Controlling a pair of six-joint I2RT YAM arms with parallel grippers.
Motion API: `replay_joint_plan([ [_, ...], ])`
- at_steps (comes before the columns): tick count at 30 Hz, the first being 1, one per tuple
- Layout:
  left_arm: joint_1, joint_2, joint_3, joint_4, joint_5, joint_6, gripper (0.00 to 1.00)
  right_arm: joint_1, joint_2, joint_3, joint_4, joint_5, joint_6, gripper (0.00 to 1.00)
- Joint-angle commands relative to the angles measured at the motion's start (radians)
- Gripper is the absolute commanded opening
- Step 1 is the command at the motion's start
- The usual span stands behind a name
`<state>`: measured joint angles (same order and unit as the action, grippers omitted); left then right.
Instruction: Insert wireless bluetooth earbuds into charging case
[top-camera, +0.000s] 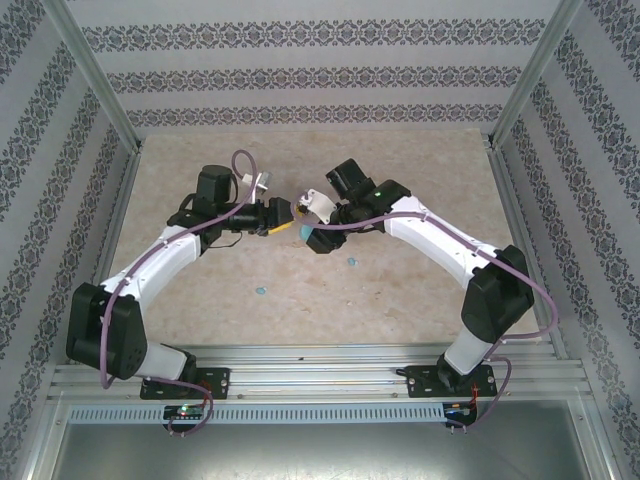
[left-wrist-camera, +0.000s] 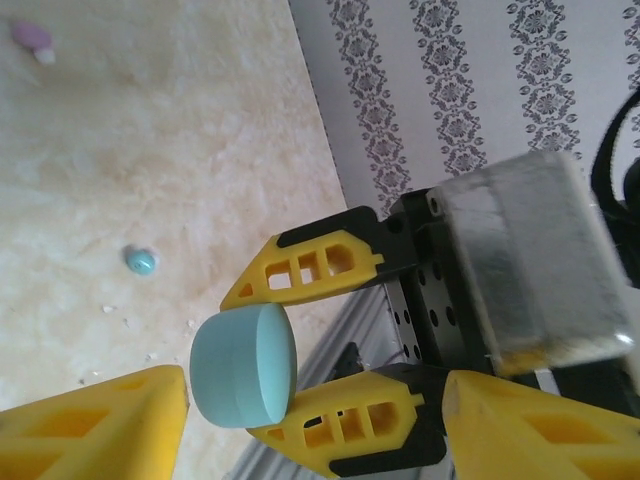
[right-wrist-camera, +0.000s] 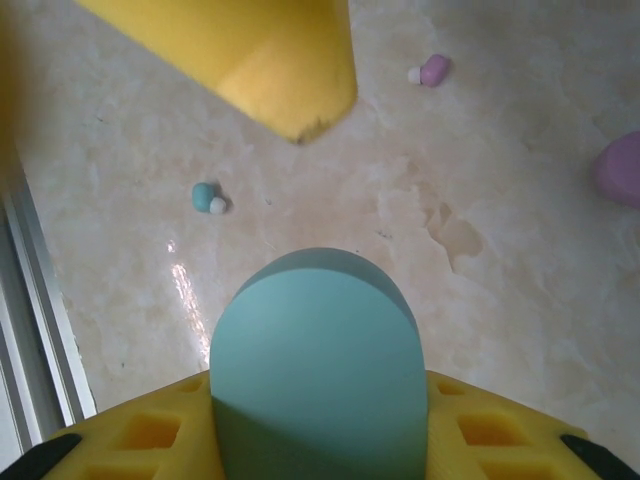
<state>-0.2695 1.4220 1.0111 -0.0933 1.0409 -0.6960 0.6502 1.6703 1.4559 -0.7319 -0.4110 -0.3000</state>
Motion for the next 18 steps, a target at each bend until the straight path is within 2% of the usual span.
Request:
replay_joint_plan([
  [1, -0.012, 0.027, -0.006, 0.044, 0.071, -0.087, 0.66, -0.001, -0.051, 0.003, 0.02, -0.035, 0.028, 0.36],
  [13, -0.045, 0.066, -0.027, 0.147, 0.124, -0.176, 0.62, -0.007, -0.075, -0.006, 0.061, -0.054, 0.071, 0.36],
  [15, -0.052, 0.071, -0.029, 0.155, 0.129, -0.184, 0.58, -0.008, -0.076, -0.005, 0.059, -0.055, 0.071, 0.36],
  [18, -0.052, 0.079, -0.029, 0.171, 0.133, -0.199, 0.48, -0.009, -0.08, -0.006, 0.053, -0.055, 0.07, 0.36],
])
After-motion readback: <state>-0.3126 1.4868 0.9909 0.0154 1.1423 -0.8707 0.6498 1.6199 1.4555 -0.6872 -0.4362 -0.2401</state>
